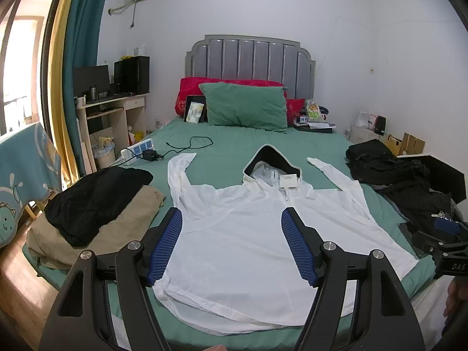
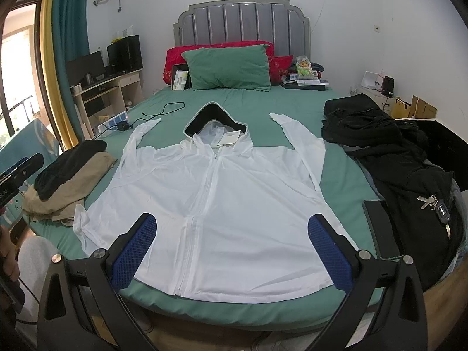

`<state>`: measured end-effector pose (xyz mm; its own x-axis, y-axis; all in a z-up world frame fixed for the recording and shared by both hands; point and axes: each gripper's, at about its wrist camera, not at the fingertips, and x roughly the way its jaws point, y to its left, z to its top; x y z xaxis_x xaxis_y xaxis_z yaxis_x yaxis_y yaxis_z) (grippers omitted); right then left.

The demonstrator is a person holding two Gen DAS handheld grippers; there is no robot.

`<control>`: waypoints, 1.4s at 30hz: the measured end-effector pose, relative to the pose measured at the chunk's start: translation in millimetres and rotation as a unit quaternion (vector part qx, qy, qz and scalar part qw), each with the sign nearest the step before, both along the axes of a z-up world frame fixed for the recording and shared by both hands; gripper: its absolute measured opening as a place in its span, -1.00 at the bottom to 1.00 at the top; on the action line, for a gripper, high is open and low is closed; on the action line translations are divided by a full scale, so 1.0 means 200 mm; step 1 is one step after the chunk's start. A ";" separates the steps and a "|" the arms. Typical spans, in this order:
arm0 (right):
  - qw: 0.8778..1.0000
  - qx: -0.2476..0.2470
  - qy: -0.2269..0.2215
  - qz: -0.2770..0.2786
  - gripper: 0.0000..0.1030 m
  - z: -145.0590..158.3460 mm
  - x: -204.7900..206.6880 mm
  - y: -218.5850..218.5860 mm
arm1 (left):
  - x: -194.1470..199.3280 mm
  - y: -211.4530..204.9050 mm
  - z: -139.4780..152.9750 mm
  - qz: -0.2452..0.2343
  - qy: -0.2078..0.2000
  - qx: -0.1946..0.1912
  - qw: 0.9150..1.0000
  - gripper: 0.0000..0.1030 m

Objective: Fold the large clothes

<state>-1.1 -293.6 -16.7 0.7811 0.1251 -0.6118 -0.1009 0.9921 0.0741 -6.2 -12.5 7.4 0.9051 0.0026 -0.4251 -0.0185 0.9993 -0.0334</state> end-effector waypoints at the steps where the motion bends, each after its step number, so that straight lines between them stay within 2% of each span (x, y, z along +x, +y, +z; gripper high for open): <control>1: 1.000 0.000 0.000 0.000 0.98 0.00 0.00 0.00 | 0.00 0.00 0.00 0.000 -0.001 0.000 1.000 0.43; 36: 1.000 0.001 -0.001 0.000 0.98 -0.01 0.00 0.00 | -0.01 0.00 0.01 0.000 -0.002 0.001 1.000 0.43; 39: 1.000 0.001 0.001 0.001 0.98 -0.01 0.00 0.00 | 0.00 -0.02 0.03 -0.006 -0.008 0.012 1.000 0.43; 42: 1.000 0.001 0.008 0.002 0.98 -0.03 0.03 -0.02 | 0.05 -0.06 0.05 -0.035 -0.017 0.041 0.998 0.43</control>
<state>4.3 -297.4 -22.0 0.7714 0.1287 -0.6232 -0.1028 0.9917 0.0777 3.4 -24.9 18.4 0.9183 -0.0284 -0.3949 0.0516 0.9975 0.0483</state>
